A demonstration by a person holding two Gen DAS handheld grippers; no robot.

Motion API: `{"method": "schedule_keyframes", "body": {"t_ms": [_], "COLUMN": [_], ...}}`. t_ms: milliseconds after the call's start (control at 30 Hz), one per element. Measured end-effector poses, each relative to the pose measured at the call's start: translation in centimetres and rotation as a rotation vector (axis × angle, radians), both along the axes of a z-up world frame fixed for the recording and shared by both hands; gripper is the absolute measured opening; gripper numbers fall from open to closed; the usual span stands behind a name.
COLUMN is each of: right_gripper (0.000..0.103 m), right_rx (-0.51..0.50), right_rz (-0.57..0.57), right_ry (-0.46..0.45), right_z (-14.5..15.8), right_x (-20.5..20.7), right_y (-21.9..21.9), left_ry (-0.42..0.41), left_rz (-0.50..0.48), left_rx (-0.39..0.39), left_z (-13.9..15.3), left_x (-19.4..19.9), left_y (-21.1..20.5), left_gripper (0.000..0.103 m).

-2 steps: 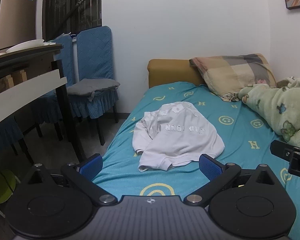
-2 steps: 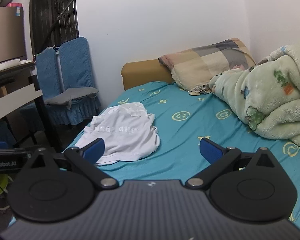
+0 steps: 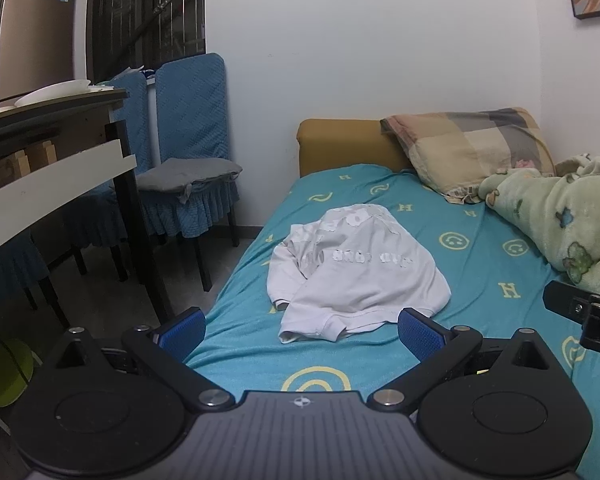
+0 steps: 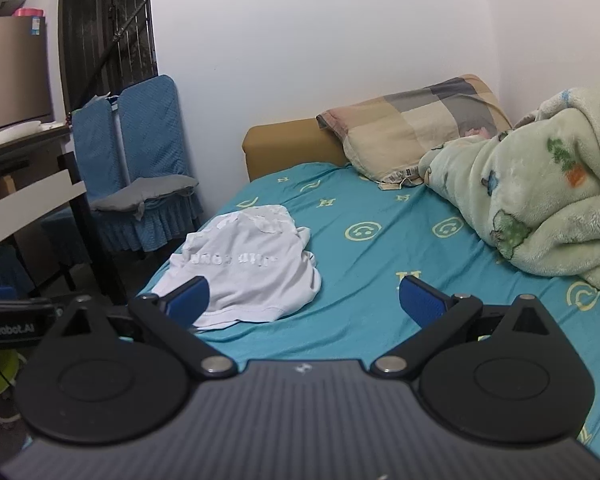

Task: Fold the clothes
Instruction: 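Move both tools toward the crumpled white T-shirt on the bed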

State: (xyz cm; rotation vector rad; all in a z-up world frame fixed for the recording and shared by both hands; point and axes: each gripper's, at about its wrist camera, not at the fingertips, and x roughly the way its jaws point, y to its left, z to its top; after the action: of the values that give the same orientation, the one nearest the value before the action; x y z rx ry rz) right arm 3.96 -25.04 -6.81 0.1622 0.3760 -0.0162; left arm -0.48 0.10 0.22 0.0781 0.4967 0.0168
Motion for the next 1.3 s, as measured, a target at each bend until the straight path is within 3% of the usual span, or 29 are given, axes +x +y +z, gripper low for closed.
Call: {"method": "schedule_keyframes", "body": {"t_ms": [200,733,1100,1233,1300], "right_gripper": [0.103,0.103,0.103,0.103,0.103], "right_rx": [0.036,-0.003,0.029,0.061,0.083], "right_rz": [0.003,-0.016,-0.023,-0.039,-0.066], "right_ry": [-0.015,-0.037,-0.046,-0.012,0.002], "right_z": [0.3,1.0,1.6,1.9,1.8], "right_x": [-0.6,-2.1,-2.5,-2.6,-2.8], "right_y": [-0.6,0.2,-0.3,-0.4,-0.4], "left_ry": [-0.006,-0.045,-0.004,0.042,0.105], "left_rz": [0.0,-0.028,0.042,0.024,0.052], "left_rx": [-0.015,0.003,-0.096,-0.016,0.061], "left_z": [0.4,0.7,-1.0,-2.2,-3.5], "left_x": [-1.0,-2.7,-1.0,1.5,3.6], "left_y": [0.2,-0.2,1.5,1.2,0.7], "left_gripper": [0.103,0.103,0.103,0.103,0.103]}}
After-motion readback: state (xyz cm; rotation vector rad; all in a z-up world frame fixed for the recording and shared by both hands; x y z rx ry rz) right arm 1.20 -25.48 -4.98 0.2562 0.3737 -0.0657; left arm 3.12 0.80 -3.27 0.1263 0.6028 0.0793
